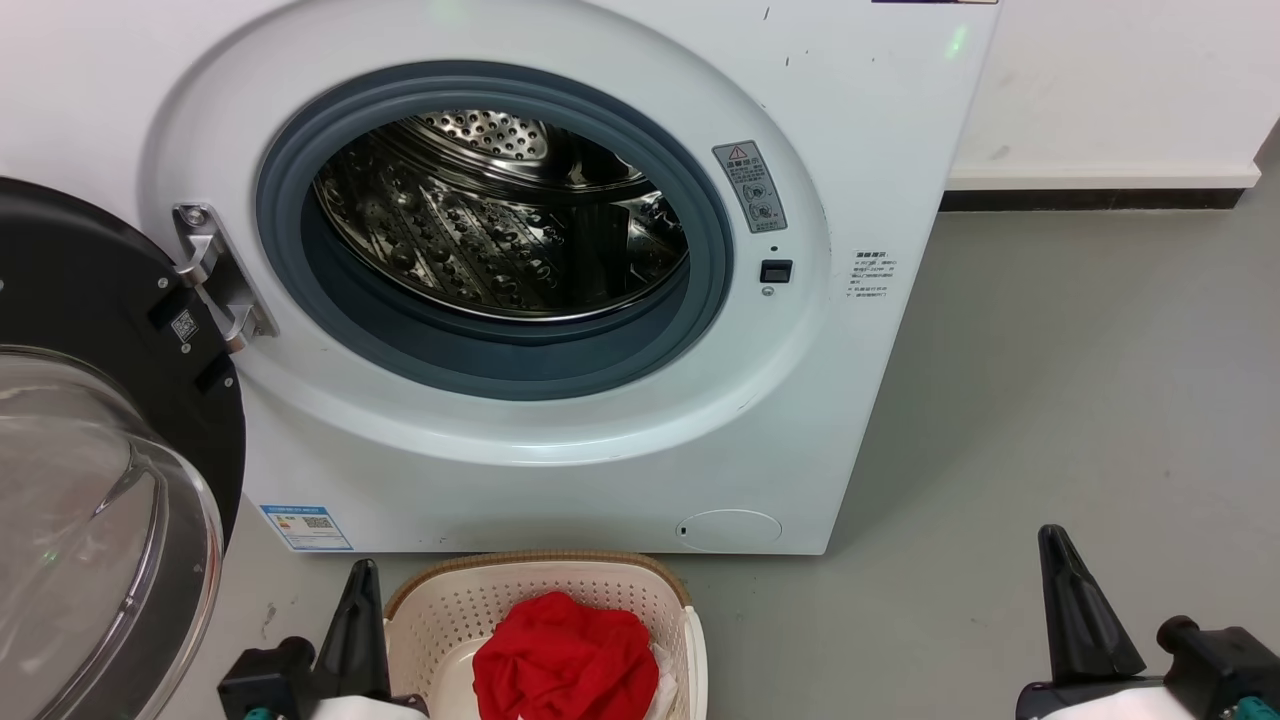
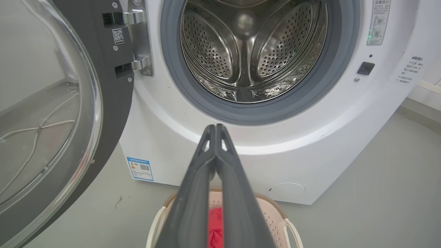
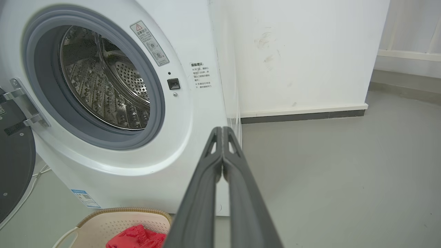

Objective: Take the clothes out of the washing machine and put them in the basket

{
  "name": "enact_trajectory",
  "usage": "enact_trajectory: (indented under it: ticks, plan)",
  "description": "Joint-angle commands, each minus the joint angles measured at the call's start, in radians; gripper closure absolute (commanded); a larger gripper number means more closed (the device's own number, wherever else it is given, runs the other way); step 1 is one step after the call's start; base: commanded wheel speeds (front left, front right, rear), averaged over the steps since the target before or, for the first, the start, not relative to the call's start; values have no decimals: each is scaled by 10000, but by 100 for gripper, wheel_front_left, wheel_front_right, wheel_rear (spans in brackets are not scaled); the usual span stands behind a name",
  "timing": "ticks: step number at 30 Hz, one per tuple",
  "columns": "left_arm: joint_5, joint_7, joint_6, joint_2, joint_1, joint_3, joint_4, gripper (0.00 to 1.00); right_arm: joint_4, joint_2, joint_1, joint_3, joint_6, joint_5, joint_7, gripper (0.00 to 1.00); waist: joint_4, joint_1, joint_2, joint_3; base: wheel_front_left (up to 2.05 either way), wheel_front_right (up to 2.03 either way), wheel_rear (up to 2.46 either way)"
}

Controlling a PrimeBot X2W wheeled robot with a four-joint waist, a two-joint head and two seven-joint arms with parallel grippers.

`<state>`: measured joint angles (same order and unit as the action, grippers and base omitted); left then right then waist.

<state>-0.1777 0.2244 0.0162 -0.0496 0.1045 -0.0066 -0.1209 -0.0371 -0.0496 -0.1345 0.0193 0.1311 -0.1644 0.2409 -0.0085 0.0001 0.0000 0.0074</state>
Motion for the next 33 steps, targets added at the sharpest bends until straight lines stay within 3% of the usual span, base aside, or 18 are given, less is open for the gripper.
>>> enact_trajectory:
  ticks: [1,33]
  plan:
    - [-493,-87,-65,-8,-280,75,104,100,69,-98,214,-16,0,-571,-65,100,3,0,0,-1,0,0,0]
    - [-5806,-1345,-611,-10,-1017,507,-382,100,-737,-335,1110,2,-2,-6202,-1117,100,24,0,0,-12,0,0,0]
